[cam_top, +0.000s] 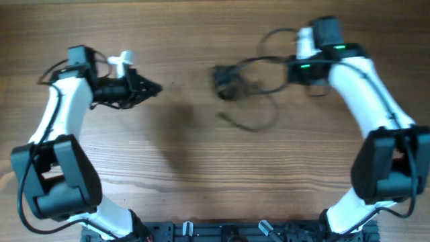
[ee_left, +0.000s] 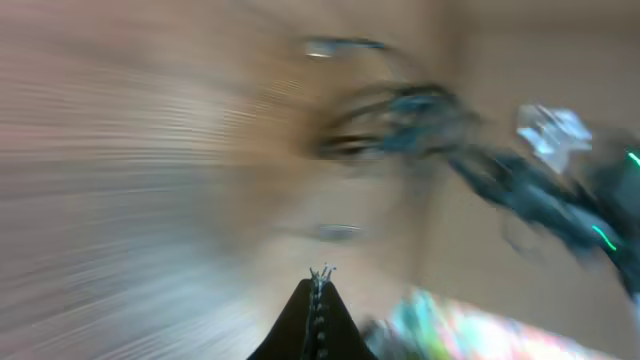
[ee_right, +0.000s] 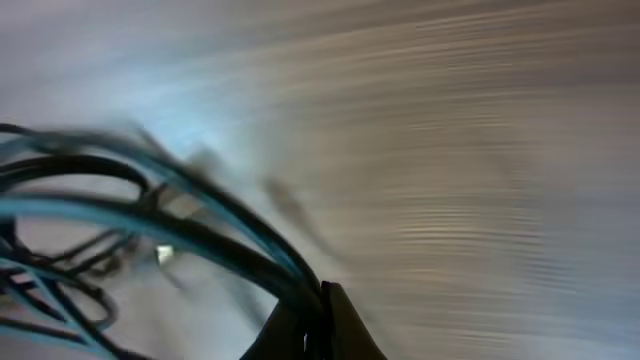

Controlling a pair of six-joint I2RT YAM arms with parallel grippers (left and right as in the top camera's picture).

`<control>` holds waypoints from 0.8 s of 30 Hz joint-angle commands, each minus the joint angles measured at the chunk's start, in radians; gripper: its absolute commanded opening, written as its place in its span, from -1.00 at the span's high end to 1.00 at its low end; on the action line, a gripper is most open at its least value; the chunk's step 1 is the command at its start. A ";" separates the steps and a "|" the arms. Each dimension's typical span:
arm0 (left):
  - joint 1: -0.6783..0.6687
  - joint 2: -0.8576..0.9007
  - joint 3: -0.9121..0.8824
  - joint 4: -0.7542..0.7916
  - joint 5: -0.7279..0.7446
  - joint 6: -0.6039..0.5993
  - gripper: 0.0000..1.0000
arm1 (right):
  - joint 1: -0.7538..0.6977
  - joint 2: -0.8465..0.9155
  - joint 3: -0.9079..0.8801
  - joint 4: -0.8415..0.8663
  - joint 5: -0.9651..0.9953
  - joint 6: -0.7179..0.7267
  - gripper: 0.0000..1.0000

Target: Untangle cables

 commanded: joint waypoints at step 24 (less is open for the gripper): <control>-0.266 -0.026 0.013 0.215 -0.135 -0.116 -0.22 | 0.251 0.006 -0.009 -0.050 -0.882 -0.393 0.92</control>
